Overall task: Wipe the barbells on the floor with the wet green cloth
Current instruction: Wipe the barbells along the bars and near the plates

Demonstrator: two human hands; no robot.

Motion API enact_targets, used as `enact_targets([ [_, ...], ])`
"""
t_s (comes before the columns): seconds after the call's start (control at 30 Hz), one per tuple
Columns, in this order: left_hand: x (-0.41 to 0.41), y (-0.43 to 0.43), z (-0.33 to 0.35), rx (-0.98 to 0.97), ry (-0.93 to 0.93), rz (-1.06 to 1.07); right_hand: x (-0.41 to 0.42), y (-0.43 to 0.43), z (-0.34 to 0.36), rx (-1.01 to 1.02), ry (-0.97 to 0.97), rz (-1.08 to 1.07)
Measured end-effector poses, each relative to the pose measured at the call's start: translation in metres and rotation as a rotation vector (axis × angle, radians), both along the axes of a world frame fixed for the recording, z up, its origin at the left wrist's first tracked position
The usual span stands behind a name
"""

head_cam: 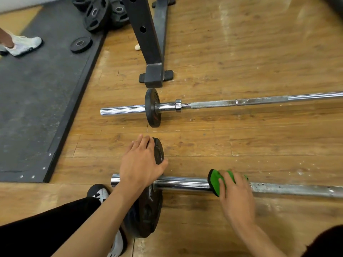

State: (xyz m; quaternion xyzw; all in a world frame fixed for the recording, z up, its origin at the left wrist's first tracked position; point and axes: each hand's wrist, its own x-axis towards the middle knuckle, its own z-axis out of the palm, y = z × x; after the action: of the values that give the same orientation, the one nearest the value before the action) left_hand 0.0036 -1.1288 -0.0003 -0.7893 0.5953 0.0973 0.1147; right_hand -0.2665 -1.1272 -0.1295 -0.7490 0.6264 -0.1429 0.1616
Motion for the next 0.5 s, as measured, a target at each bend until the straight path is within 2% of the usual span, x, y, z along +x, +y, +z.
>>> enact_targets([
  [0.07,0.000,-0.003,0.000,-0.001,-0.001,0.002,0.004,-0.010,-0.002,0.016,0.034,0.006],
  [0.23,0.001,-0.012,0.001,-0.010,-0.010,-0.009,0.016,-0.067,0.011,0.374,0.180,0.021],
  [0.3,0.001,-0.016,0.002,-0.003,-0.018,-0.011,0.015,-0.062,0.015,0.304,0.192,0.043],
  [0.4,0.003,-0.022,0.002,-0.008,-0.020,-0.011,0.003,-0.028,0.004,0.081,0.052,0.064],
  [0.5,0.004,-0.031,0.001,-0.014,-0.008,-0.020,-0.007,-0.012,-0.012,-0.019,0.010,0.103],
])
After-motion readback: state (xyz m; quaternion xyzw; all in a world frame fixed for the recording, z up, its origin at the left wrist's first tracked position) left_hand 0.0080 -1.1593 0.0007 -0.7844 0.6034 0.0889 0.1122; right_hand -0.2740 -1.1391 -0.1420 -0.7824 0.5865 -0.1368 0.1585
